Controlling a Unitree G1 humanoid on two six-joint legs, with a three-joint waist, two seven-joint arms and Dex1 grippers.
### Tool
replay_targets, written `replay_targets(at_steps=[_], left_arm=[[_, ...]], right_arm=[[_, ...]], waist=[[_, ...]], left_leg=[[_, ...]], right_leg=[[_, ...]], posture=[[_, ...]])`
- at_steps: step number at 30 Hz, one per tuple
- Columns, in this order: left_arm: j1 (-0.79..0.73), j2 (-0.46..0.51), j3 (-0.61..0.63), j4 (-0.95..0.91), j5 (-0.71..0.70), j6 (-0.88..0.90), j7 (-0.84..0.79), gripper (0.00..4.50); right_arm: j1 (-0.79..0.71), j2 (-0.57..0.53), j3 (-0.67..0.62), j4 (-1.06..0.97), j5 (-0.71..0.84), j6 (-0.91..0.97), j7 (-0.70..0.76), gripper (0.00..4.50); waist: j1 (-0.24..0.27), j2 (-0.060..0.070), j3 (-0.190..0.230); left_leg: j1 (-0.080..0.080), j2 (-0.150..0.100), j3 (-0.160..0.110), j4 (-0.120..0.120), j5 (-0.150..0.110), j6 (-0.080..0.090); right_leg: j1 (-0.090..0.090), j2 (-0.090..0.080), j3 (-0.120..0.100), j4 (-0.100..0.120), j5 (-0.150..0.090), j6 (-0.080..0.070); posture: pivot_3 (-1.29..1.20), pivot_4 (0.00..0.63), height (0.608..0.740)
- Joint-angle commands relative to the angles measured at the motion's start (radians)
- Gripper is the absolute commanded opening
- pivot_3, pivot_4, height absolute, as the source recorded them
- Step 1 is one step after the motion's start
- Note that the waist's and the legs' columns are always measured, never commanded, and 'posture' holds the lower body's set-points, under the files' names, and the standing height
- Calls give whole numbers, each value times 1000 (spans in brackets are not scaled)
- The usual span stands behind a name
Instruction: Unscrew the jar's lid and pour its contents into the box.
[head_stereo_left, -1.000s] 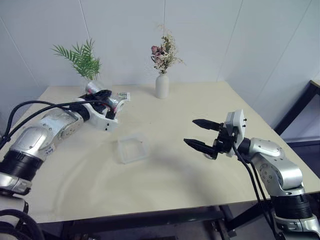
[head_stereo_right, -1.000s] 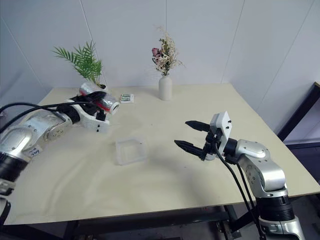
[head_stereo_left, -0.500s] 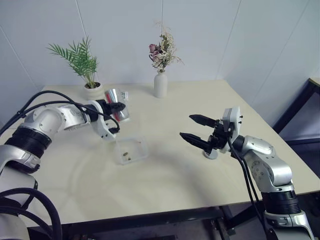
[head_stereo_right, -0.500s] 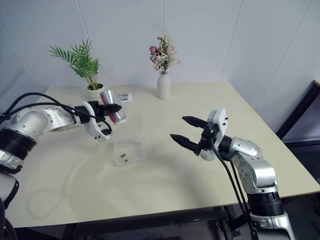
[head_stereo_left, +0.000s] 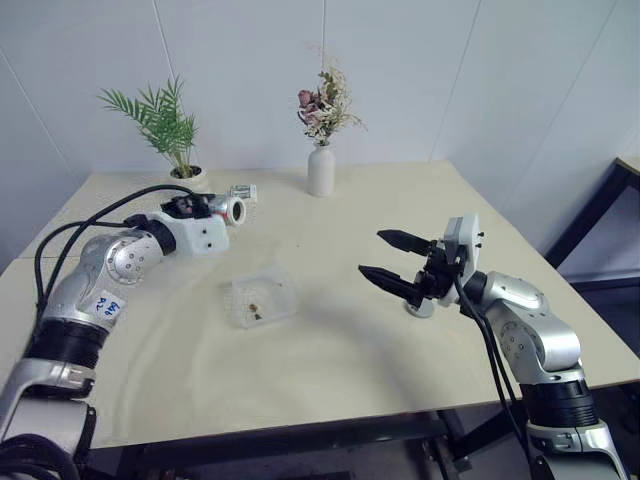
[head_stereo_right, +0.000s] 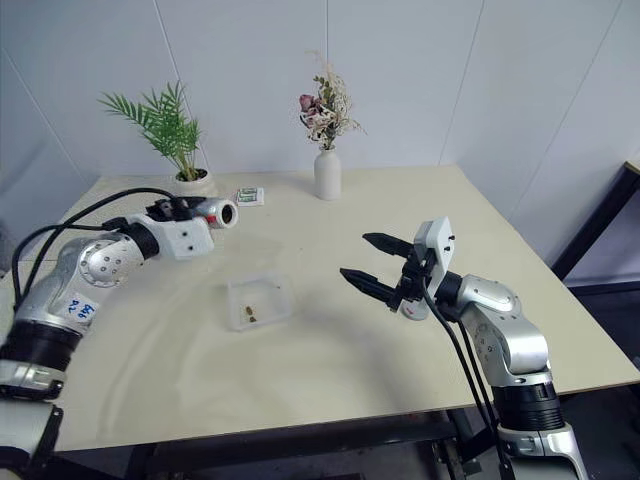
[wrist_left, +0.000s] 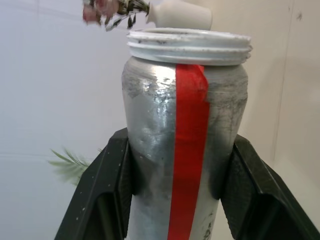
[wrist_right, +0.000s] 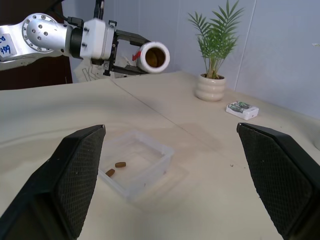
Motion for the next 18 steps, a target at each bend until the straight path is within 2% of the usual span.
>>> replay_targets(at_steps=[1, 6, 10, 13, 16, 18], left_arm=[[86, -58, 189, -149, -201, 222, -5, 1950], [155, -177, 376, -258, -379, 421, 78, 1950], [210, -253, 514, -252, -515, 553, 138, 1950], [235, -272, 585, -171, -560, 545, 171, 1950], [275, -233, 567, -59, -510, 427, 169, 1950], [269, -231, 594, 18, -527, 339, 177, 1950]], right_arm=[[-19, -6, -7, -49, 24, 12, 2, 4452], [-10, -1, 0, -77, 31, 32, 2, 4452], [-12, 8, 14, -87, 33, 36, 3, 4452], [-20, 20, 27, -86, 32, 32, 4, 4452], [-34, 38, 46, -76, 22, 20, 5, 4452], [-47, 49, 53, -66, 14, 13, 4, 4452]], waist=[[-1, 0, 0], [4, 0, 0], [2, -1, -1], [1, -1, -1], [1, -1, -1], [3, -2, -1]], left_leg=[[0, 0, 0, 0, 0, 0], [0, 0, -3, 2, 0, 0], [1, 0, -3, 4, 0, 0], [2, 0, -3, 4, 0, 0], [2, 0, -4, 3, 0, 0], [2, 0, -4, 3, 0, 0]], right_leg=[[0, 0, 0, 1, 0, 0], [0, 0, -1, 2, 0, 0], [3, 0, -1, 1, 1, 0], [4, 0, -1, 1, 1, 0], [4, 0, -2, 1, 1, 0], [4, 0, -2, 0, 2, 0]], posture=[[0, 150, 740], [0, 150, 740], [0, 150, 740], [0, 150, 740], [0, 150, 740], [0, 150, 740]])
